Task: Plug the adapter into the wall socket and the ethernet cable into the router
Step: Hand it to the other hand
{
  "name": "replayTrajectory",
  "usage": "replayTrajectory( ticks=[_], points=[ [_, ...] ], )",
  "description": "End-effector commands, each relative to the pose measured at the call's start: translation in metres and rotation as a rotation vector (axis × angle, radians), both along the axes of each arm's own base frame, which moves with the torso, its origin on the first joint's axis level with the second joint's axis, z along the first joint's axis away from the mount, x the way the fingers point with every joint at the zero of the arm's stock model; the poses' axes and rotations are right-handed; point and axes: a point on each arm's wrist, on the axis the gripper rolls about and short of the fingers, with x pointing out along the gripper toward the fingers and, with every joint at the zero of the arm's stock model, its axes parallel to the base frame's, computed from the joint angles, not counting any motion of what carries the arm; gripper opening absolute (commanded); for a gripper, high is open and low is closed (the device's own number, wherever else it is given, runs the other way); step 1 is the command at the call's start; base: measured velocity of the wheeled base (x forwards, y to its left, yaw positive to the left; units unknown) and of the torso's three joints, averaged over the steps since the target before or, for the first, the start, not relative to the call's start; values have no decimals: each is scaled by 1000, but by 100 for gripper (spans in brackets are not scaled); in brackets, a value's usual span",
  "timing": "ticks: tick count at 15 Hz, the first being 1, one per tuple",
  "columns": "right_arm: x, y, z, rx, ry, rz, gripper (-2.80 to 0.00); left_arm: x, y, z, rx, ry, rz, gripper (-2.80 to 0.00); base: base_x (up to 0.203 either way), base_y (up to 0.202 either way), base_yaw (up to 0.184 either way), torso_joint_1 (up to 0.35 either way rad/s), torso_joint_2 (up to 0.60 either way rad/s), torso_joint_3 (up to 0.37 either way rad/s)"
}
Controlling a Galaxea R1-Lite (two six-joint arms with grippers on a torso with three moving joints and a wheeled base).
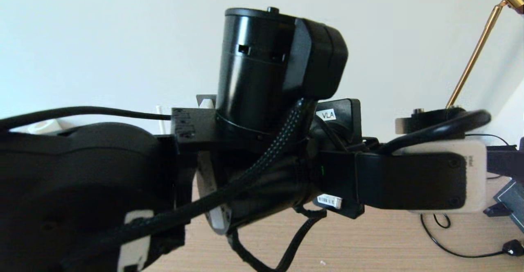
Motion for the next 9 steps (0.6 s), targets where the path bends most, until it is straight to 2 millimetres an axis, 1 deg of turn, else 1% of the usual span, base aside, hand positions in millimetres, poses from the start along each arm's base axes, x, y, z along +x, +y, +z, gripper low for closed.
replayTrajectory(
  ticks=[1,5,9],
  points=[
    [5,1,-4,-4,21,4,0,0,-3,0,20,4,-8,-280,0,0,0,0,0,0],
    [12,3,-5,-6,20,3,0,-2,-12,8,16,2,-25,-280,0,0,0,0,0,0],
    [15,4,-5,-4,12,5,0,-5,-18,6,19,6,-41,-280,0,0,0,0,0,0]
  ],
)
